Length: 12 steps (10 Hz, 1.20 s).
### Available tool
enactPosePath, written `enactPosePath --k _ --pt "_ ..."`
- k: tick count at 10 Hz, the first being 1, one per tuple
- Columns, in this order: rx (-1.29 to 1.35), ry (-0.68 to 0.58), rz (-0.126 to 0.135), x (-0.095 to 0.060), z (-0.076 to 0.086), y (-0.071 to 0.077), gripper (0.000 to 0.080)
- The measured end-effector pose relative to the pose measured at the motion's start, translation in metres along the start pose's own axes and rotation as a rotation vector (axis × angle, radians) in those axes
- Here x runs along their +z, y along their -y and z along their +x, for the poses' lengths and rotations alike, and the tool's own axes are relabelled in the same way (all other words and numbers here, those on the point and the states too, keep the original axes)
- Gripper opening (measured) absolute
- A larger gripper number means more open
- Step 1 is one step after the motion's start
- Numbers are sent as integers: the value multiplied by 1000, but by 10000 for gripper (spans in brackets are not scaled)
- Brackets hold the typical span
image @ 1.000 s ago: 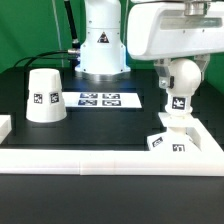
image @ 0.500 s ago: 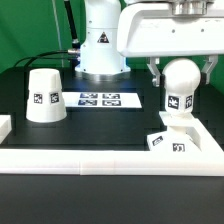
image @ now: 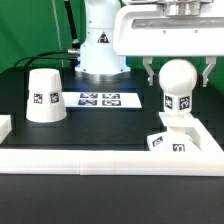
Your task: Assemble lamp
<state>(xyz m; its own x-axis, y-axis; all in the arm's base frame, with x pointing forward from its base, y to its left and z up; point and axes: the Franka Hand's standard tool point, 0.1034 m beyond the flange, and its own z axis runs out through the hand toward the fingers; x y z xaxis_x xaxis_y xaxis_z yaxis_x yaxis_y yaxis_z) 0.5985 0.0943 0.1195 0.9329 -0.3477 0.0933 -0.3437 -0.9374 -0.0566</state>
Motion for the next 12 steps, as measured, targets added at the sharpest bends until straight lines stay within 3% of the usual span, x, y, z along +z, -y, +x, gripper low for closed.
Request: enactPosePath --k 7,8,10,12 --pt "549 36 24 1 -3 4 579" --pt "557 38 27 1 -2 3 579" --pt "467 36 29 1 -2 3 676" --pt "395 36 30 2 -3 3 696"
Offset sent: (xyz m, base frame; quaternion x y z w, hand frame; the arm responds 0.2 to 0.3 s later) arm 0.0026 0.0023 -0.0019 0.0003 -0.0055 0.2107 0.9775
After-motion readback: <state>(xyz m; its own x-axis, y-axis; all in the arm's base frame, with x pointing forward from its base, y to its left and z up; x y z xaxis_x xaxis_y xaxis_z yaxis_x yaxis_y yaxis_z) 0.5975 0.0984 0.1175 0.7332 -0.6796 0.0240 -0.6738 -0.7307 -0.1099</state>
